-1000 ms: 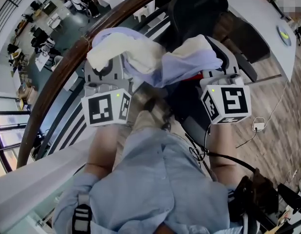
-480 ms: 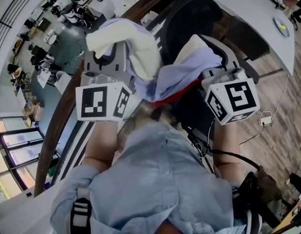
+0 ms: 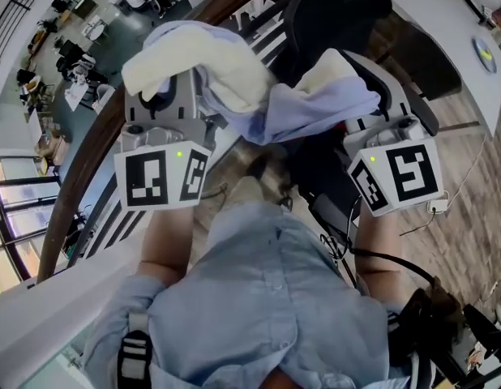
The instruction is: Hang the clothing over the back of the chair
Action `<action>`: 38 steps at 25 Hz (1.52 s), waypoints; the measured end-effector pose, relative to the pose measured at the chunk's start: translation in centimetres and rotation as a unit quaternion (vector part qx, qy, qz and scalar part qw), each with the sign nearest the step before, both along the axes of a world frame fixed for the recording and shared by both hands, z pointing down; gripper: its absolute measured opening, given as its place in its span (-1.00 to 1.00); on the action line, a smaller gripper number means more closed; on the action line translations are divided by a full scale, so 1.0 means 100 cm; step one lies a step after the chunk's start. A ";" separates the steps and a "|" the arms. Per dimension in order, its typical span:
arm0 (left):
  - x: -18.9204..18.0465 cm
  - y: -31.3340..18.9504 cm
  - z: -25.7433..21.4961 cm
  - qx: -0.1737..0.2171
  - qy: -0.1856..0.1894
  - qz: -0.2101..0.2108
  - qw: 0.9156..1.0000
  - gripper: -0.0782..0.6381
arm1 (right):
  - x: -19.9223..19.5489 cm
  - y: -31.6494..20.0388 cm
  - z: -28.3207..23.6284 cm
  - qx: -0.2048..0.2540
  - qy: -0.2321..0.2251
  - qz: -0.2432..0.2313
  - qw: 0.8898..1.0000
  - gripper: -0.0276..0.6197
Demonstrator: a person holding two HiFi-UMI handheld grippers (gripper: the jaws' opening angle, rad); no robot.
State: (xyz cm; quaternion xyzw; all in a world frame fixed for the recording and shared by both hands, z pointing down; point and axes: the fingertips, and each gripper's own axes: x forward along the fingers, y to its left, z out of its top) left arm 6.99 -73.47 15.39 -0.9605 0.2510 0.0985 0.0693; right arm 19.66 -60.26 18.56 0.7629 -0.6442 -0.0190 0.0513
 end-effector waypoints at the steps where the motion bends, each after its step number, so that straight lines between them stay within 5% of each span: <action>1: -0.006 -0.002 -0.002 -0.002 0.001 -0.005 1.000 -0.68 | -0.003 -0.004 -0.002 -0.001 0.000 -0.006 1.000 -0.86; 16: -0.082 0.021 -0.040 0.036 0.065 -0.074 0.995 -0.68 | -0.033 0.019 -0.028 0.042 0.026 -0.040 0.998 -0.86; 31: 0.040 -0.052 -0.125 0.073 0.109 0.070 0.989 -0.68 | 0.066 -0.013 -0.085 0.078 0.046 0.069 0.994 -0.86; 38: 0.100 -0.077 -0.161 0.116 0.121 0.120 0.978 -0.68 | 0.128 0.008 -0.125 0.112 0.075 0.185 0.973 -0.86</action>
